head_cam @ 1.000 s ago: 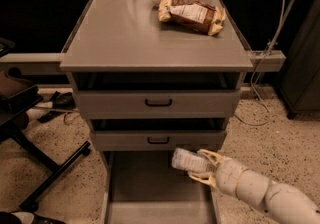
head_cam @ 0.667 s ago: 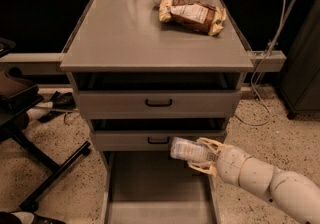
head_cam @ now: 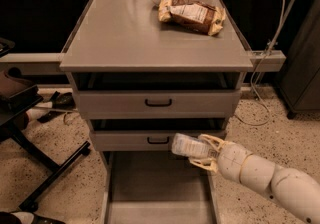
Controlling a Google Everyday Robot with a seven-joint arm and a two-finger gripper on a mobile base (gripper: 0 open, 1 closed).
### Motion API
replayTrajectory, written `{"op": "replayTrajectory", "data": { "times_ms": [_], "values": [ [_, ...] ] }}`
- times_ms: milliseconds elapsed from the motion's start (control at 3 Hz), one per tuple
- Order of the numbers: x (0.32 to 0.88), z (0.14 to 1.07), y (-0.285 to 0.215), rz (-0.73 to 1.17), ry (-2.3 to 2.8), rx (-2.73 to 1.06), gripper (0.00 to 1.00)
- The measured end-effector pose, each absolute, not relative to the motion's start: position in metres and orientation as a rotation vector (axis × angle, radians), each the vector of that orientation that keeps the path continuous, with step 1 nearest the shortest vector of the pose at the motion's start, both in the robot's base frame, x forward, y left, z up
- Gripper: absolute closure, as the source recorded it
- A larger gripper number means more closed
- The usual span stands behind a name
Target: Pick blue plastic bottle from bottom drawer and place on counter
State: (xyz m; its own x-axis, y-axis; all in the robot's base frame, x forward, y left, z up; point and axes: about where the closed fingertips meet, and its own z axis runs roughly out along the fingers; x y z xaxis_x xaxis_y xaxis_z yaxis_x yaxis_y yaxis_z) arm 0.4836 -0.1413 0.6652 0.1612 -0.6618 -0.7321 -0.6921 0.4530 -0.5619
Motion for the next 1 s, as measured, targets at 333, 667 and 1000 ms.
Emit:
{"op": "replayTrajectory", "data": {
  "times_ms": [333, 667, 1000],
  "values": [
    [0.506, 0.710, -0.150, -0.032, 1.497, -1.216, 1.00],
    [0.526, 0.781, -0.149, -0.115, 1.418, -1.223, 1.00],
    [0.540, 0.840, -0.138, -0.179, 1.350, -1.248, 1.00]
  ]
}}
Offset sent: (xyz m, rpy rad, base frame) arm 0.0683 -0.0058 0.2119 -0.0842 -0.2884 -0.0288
